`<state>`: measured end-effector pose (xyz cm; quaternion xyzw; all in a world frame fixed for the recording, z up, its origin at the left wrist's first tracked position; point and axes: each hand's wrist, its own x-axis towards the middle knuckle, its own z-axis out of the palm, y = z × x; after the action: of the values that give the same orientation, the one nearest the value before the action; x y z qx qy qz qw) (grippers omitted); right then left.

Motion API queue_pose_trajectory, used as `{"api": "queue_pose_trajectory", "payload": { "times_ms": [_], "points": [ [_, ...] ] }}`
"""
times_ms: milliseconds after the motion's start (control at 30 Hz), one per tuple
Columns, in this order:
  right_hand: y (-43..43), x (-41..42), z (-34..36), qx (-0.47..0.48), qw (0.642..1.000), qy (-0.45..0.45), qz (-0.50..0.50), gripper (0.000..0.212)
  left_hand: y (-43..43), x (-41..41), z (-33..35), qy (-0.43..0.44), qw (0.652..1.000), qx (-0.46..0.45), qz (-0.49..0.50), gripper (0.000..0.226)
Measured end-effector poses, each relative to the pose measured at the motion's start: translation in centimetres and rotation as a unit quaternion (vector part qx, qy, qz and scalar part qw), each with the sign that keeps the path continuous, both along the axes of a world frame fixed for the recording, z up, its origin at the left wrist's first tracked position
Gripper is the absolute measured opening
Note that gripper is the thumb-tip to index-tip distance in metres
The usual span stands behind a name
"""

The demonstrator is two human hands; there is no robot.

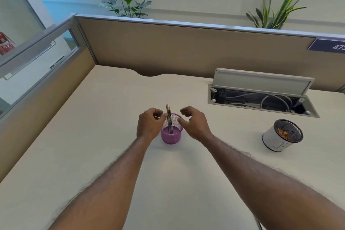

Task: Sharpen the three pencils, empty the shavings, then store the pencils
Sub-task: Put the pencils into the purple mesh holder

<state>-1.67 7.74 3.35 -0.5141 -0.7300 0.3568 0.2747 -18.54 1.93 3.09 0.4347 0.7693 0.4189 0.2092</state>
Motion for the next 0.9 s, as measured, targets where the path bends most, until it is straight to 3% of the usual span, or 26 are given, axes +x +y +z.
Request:
{"api": "queue_pose_trajectory", "payload": {
  "times_ms": [233, 433, 700, 900],
  "points": [
    [-3.1, 6.5, -0.7, 0.014, 0.999, 0.024, -0.046, 0.024, -5.2, 1.0, -1.7, -0.027, 0.994, 0.069, 0.084, 0.019],
    [-6.7, 14.2, -3.0, -0.013, 0.993, -0.02, -0.112, 0.017, -9.9, 4.7, -4.7, 0.021, 1.0, 0.002, 0.01, 0.018],
    [-11.5, 21.9, -4.3, -0.079, 0.966, -0.155, -0.189, 0.001, -12.3, 10.4, -6.2, 0.056, 0.991, -0.073, -0.098, 0.008],
    [-14.3, 23.6, -4.8, -0.146, 0.95, -0.235, -0.144, 0.027, -14.0, 10.8, -6.8, 0.174, 0.968, -0.055, -0.172, 0.005]
  ]
}}
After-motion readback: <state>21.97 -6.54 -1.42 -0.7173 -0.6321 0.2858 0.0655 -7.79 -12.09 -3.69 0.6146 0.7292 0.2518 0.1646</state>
